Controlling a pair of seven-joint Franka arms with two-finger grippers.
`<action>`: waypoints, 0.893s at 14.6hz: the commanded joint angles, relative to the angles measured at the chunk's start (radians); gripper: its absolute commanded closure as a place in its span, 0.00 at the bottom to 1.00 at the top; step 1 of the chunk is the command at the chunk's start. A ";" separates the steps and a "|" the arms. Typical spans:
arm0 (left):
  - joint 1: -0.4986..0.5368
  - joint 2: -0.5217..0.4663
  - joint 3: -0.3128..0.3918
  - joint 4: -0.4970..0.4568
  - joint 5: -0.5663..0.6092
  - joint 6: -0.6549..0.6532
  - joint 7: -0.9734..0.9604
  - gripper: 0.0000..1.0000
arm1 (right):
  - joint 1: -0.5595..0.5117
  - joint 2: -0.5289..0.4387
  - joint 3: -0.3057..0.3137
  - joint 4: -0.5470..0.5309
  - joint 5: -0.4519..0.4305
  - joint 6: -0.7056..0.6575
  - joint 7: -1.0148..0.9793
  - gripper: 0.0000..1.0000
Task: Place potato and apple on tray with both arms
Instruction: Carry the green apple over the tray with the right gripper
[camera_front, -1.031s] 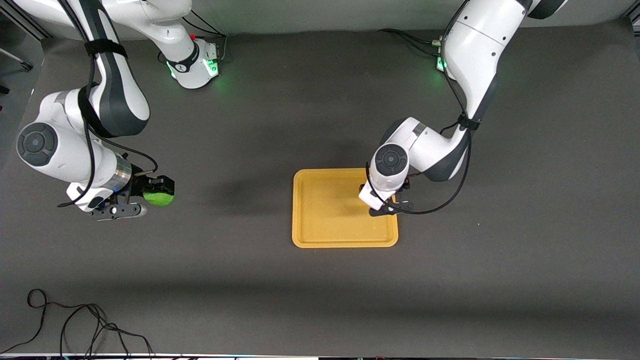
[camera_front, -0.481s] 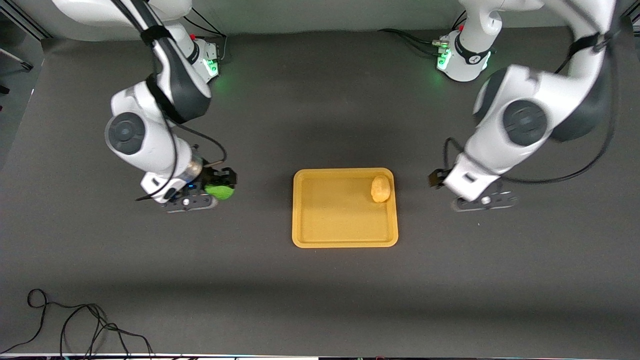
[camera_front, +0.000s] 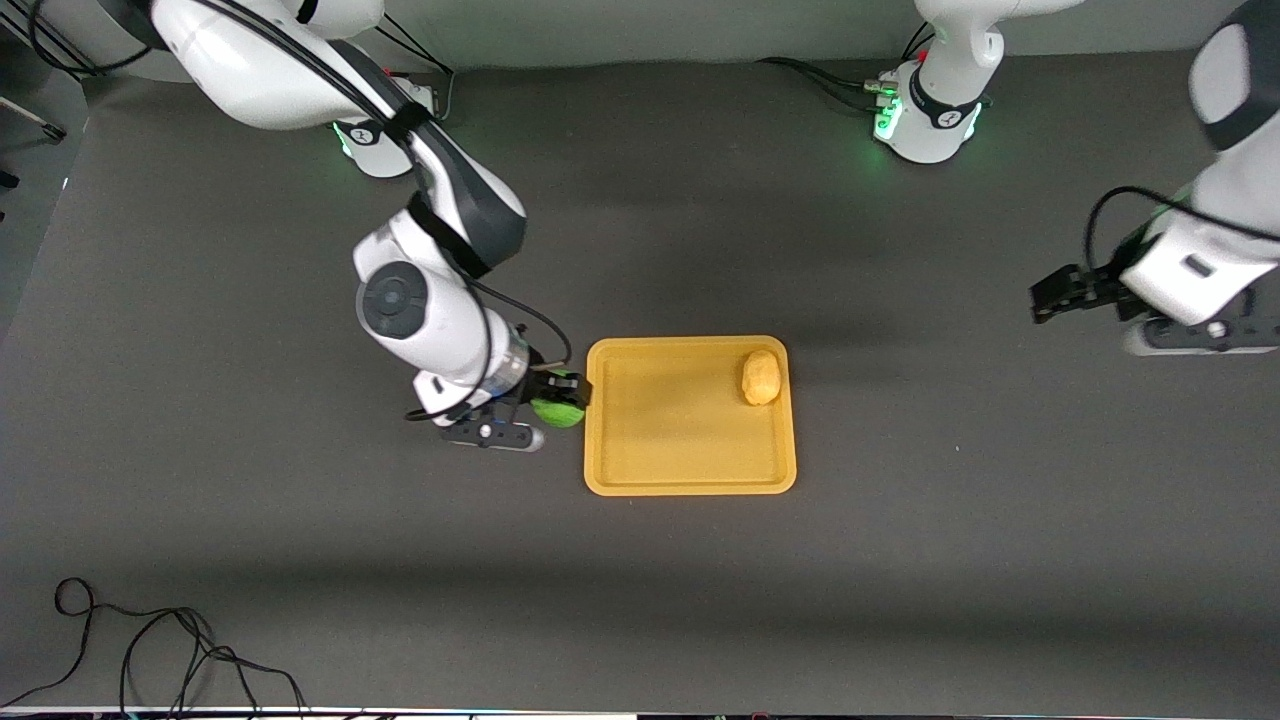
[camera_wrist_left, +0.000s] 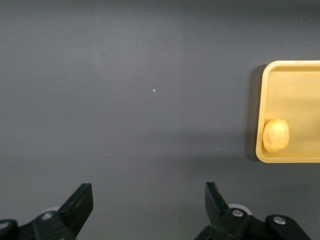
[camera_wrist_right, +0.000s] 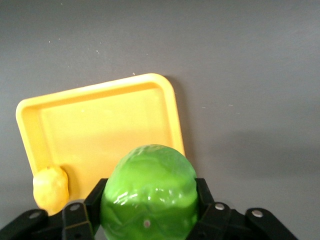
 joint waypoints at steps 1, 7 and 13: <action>0.035 -0.031 -0.011 -0.031 -0.020 0.014 0.026 0.00 | 0.019 0.133 0.097 0.054 -0.248 0.058 0.275 0.50; 0.047 -0.037 -0.011 -0.037 -0.020 0.019 0.066 0.00 | 0.043 0.386 0.206 0.133 -0.767 0.092 0.764 0.50; 0.050 -0.030 -0.009 -0.042 -0.015 0.024 0.066 0.00 | 0.046 0.406 0.208 0.152 -0.764 0.167 0.778 0.50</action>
